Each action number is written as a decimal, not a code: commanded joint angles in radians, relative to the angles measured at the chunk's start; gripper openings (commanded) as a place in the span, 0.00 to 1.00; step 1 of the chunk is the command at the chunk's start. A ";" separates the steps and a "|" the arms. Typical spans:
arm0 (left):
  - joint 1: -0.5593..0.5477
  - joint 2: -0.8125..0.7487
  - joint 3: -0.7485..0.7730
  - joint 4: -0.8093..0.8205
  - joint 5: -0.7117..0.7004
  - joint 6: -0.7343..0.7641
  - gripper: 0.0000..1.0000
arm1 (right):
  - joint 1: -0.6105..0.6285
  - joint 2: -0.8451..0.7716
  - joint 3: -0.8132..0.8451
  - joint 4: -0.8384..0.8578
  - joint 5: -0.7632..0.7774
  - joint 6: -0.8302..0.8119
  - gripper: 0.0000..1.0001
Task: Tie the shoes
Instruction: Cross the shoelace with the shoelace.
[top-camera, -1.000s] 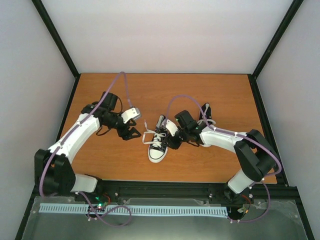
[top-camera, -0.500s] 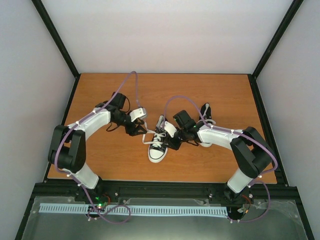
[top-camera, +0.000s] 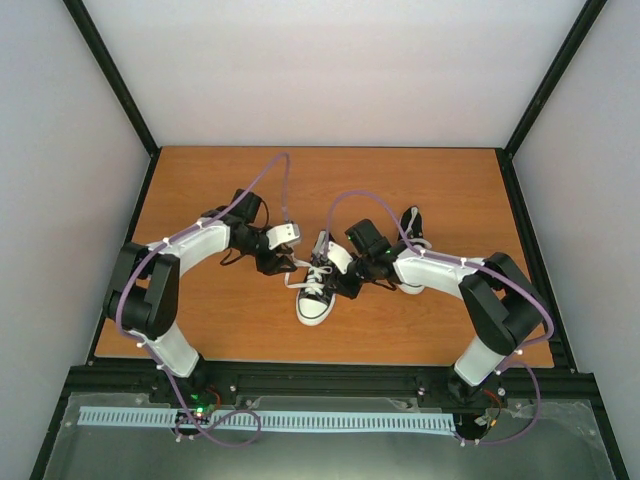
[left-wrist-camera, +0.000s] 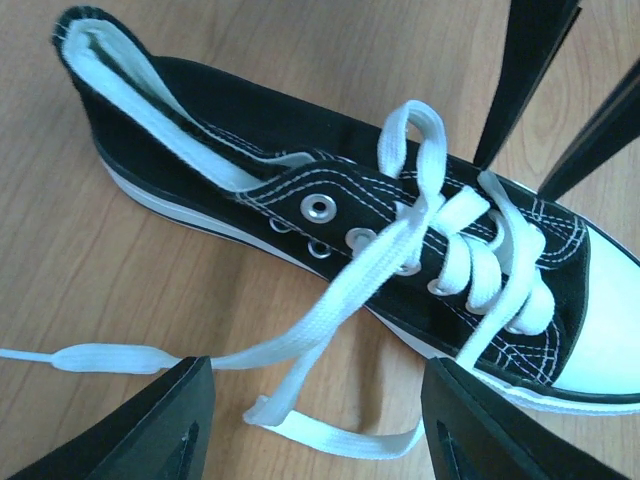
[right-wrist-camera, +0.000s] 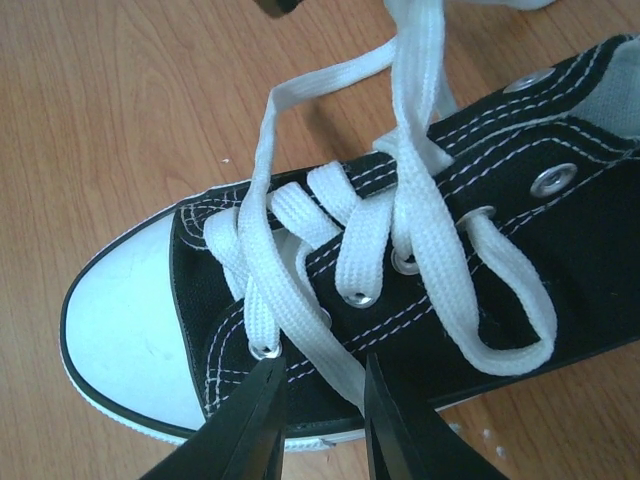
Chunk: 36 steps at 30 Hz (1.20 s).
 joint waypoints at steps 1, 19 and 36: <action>-0.016 -0.020 -0.002 0.002 0.033 0.072 0.60 | 0.004 0.022 0.019 0.012 -0.026 -0.014 0.23; -0.020 -0.011 0.001 -0.031 0.037 0.078 0.59 | 0.043 0.060 0.012 0.006 0.041 -0.020 0.06; -0.022 -0.041 0.004 -0.088 0.052 0.139 0.59 | 0.043 -0.103 -0.004 -0.023 0.074 0.037 0.03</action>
